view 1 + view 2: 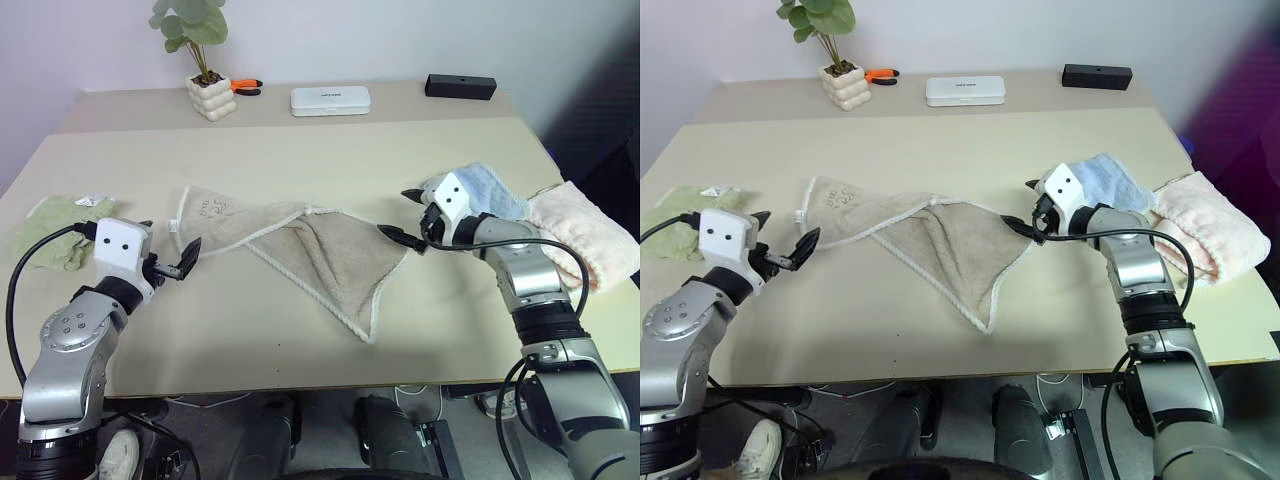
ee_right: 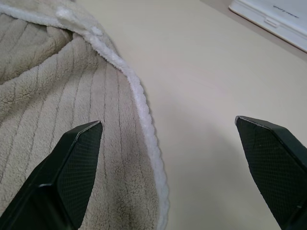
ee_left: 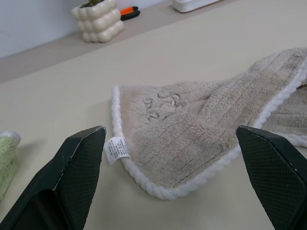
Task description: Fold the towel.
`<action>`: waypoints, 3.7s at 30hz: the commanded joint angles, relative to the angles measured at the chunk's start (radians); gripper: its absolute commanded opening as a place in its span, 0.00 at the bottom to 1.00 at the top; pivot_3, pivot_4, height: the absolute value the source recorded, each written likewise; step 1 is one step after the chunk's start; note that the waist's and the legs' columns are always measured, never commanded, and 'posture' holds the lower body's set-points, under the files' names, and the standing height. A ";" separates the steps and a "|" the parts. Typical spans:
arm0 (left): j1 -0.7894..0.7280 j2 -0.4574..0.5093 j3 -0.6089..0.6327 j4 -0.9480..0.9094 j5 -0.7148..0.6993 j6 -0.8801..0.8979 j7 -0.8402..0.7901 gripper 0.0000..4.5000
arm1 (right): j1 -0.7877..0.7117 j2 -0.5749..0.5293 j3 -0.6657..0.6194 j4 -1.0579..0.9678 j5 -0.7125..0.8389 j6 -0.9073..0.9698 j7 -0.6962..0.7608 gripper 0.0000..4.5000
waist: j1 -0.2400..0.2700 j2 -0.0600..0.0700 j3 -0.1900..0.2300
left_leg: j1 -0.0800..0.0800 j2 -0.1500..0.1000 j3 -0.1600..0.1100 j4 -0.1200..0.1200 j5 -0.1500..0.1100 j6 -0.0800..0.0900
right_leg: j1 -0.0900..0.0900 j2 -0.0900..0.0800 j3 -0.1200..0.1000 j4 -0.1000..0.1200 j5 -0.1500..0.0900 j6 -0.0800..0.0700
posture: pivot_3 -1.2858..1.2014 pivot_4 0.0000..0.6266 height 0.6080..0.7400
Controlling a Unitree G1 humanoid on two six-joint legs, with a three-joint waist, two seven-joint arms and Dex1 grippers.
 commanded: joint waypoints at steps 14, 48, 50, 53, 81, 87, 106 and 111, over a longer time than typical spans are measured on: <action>0.013 0.037 -0.039 -0.083 -0.023 -0.022 -0.088 0.98 | 0.024 0.029 -0.007 -0.093 0.030 0.042 -0.007 1.00 | 0.000 0.000 0.000 | 0.000 0.000 0.000 0.000 0.000 0.000 | 0.000 0.000 0.000 0.000 0.000 0.000 | 0.52 0.24 0.91; -0.262 0.199 -0.330 0.592 0.357 -0.381 -0.177 0.39 | 0.135 0.056 -0.001 -0.319 0.043 0.158 -0.100 1.00 | -0.004 0.000 0.000 | 0.002 0.000 0.000 -0.001 0.000 0.000 | 0.000 0.000 0.000 0.003 0.001 0.002 | 0.52 0.24 0.91; -0.248 0.201 -0.323 0.577 0.354 -0.378 -0.174 0.19 | 0.135 0.050 -0.003 -0.320 0.044 0.159 -0.096 1.00 | -0.005 0.000 0.000 | 0.002 0.000 0.000 -0.001 0.000 0.000 | 0.000 0.000 0.000 0.003 0.001 0.002 | 0.52 0.24 0.91; -0.223 0.203 -0.304 0.546 0.348 -0.369 -0.162 0.01 | 0.136 0.035 0.001 -0.326 0.043 0.162 -0.079 1.00 | -0.004 0.000 0.000 | 0.002 0.000 0.000 -0.001 0.000 0.000 | 0.000 0.000 0.000 0.003 0.001 0.002 | 0.52 0.24 0.91; -0.022 0.158 -0.141 0.112 0.222 -0.166 -0.153 0.00 | -0.072 -0.068 0.095 0.044 -0.081 0.265 0.090 0.37 | -0.001 -0.001 0.000 | 0.002 0.000 0.000 -0.001 0.000 0.000 | 0.000 0.000 0.000 0.002 0.001 0.001 | 0.52 0.24 0.91; -0.028 0.165 -0.138 0.123 0.222 -0.167 -0.160 0.00 | -0.083 -0.072 0.080 0.042 -0.088 0.264 0.079 0.01 | -0.001 -0.001 0.000 | 0.002 0.000 0.000 -0.001 0.000 0.000 | 0.000 0.000 0.000 0.002 0.001 0.001 | 0.52 0.24 0.91; -0.784 0.251 -0.005 0.717 0.229 -0.438 0.090 0.00 | -0.649 -0.004 -0.059 0.395 -0.100 -0.220 -0.222 0.01 | -0.022 -0.007 0.006 | -0.005 0.000 0.003 -0.003 0.004 -0.006 | -0.009 0.000 -0.001 0.001 0.004 0.004 | 0.52 0.24 0.91; -0.603 0.289 0.040 0.566 0.147 -0.395 -0.033 0.00 | -0.553 -0.003 -0.045 0.273 -0.059 -0.206 -0.110 0.01 | -0.031 -0.007 0.006 | -0.006 0.000 0.006 -0.001 -0.001 0.000 | -0.009 -0.002 -0.001 0.002 0.005 0.004 | 0.52 0.24 0.91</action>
